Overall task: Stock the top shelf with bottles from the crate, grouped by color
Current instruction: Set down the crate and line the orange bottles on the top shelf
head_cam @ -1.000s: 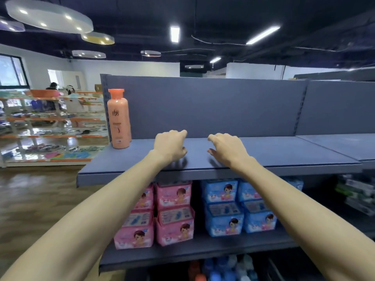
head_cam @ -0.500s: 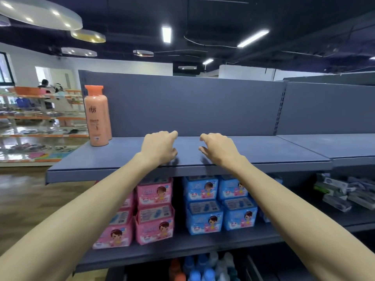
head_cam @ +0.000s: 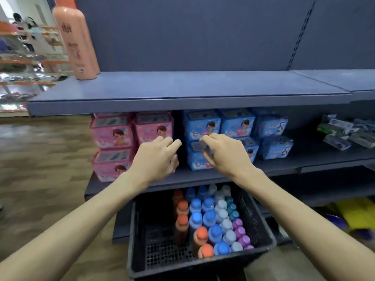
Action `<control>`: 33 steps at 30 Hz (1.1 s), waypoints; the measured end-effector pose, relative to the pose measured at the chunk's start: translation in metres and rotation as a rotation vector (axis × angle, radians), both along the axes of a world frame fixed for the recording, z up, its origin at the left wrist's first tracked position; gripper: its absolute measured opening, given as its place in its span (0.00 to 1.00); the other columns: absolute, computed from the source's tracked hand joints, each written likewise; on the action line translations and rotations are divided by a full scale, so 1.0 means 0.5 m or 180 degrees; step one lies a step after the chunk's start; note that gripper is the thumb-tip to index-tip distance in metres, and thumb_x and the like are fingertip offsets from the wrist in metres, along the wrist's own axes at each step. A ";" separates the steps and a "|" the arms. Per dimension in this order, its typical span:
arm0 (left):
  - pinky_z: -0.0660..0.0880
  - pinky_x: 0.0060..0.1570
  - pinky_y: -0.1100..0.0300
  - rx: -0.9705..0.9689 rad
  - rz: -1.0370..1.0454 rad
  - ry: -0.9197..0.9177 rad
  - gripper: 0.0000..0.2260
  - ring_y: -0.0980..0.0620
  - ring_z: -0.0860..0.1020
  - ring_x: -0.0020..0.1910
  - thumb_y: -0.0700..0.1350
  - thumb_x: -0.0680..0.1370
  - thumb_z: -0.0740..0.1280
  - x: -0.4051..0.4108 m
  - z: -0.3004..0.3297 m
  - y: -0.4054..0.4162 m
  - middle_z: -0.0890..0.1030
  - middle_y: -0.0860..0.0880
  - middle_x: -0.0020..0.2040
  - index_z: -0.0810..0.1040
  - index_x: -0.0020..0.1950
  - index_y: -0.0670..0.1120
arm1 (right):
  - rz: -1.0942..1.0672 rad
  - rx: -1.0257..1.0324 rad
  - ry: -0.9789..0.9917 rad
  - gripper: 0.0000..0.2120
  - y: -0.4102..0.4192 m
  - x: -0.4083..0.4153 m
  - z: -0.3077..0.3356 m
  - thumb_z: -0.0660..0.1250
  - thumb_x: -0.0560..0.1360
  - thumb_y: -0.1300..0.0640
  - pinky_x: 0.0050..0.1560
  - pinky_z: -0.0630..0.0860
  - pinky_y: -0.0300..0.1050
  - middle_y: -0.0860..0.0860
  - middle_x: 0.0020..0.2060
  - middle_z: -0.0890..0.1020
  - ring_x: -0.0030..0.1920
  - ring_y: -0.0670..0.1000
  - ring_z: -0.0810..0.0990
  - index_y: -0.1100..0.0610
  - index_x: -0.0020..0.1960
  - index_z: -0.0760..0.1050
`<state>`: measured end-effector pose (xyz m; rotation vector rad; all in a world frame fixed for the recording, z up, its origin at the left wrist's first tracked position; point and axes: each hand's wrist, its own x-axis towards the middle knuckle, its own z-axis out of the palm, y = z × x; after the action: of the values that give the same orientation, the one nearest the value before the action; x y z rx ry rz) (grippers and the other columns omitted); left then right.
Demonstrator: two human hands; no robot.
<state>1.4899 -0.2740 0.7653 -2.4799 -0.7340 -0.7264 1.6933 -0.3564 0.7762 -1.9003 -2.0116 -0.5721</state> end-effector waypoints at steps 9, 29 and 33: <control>0.67 0.23 0.58 -0.1336 0.0444 0.0444 0.15 0.44 0.77 0.36 0.46 0.66 0.73 -0.051 -0.283 -0.032 0.76 0.48 0.38 0.76 0.50 0.45 | -0.0254 -0.0971 0.0437 0.15 -0.040 -0.032 -0.222 0.61 0.79 0.48 0.42 0.74 0.49 0.50 0.52 0.79 0.54 0.55 0.78 0.52 0.62 0.72; 0.74 0.45 0.52 -0.3042 0.0787 0.1167 0.19 0.44 0.75 0.57 0.52 0.75 0.66 -0.021 -0.562 -0.042 0.76 0.46 0.56 0.69 0.63 0.46 | -0.1126 -0.2662 0.1176 0.19 -0.063 -0.064 -0.521 0.63 0.77 0.50 0.47 0.75 0.52 0.55 0.58 0.78 0.57 0.60 0.78 0.52 0.66 0.69; 0.75 0.46 0.49 -0.3448 0.0837 0.1011 0.25 0.42 0.75 0.58 0.51 0.74 0.70 0.007 -0.619 -0.019 0.73 0.44 0.59 0.65 0.65 0.44 | -0.1283 -0.2772 0.1366 0.18 -0.065 -0.063 -0.558 0.64 0.77 0.53 0.47 0.73 0.52 0.57 0.58 0.76 0.58 0.61 0.77 0.56 0.66 0.68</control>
<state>1.4935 -0.2837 0.4558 -3.1603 -1.5733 0.2849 1.6619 -0.3891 0.4970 -2.6217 -1.7065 0.7228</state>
